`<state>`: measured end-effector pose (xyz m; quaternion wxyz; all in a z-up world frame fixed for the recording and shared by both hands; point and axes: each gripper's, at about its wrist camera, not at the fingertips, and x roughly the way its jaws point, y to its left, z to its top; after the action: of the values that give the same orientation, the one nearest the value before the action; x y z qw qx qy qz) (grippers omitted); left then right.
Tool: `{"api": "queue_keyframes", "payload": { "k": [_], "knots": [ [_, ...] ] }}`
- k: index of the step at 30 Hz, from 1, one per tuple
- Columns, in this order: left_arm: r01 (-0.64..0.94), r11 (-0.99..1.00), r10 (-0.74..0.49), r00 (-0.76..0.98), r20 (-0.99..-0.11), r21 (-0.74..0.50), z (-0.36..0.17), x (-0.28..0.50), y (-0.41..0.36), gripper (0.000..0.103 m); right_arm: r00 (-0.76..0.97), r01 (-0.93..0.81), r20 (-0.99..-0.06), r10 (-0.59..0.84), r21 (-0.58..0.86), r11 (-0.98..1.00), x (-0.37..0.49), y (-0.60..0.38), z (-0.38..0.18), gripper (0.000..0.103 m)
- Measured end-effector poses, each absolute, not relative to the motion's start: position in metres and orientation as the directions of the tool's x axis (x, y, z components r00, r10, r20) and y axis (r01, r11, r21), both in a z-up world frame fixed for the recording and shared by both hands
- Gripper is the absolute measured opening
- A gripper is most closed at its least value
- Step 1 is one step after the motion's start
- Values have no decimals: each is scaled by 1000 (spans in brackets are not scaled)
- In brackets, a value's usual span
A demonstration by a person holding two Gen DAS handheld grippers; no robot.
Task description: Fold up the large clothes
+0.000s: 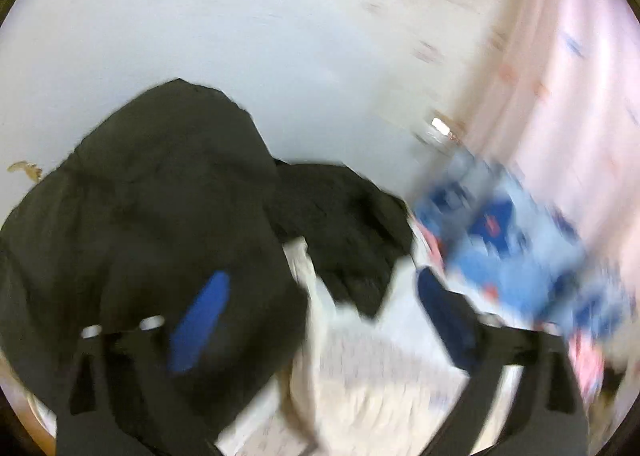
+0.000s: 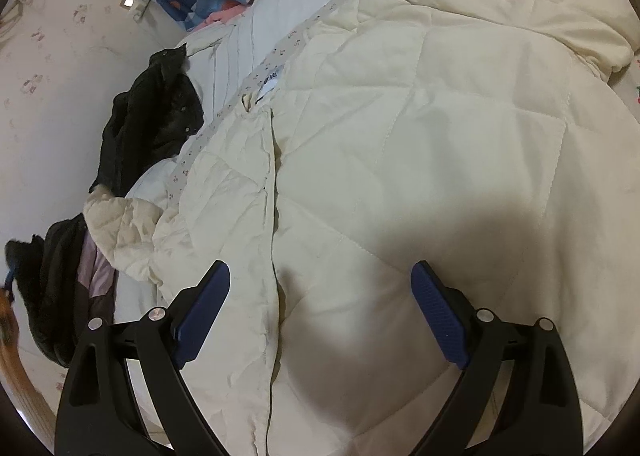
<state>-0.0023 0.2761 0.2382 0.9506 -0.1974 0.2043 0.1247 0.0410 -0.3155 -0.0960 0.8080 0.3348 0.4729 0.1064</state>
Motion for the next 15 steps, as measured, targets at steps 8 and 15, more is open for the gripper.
{"api": "queue_keyframes", "payload": {
  "k": [8, 15],
  "knots": [
    [-114, 964, -132, 578, -805, -240, 11, -115, 210, 96, 586, -4, -674, 450, 554, 833, -14, -343, -34, 89],
    [-201, 945, -171, 362, -916, -256, -69, -161, 240, 96, 528, 90, -808, 261, 358, 929, -128, -430, -27, 94]
  ]
}}
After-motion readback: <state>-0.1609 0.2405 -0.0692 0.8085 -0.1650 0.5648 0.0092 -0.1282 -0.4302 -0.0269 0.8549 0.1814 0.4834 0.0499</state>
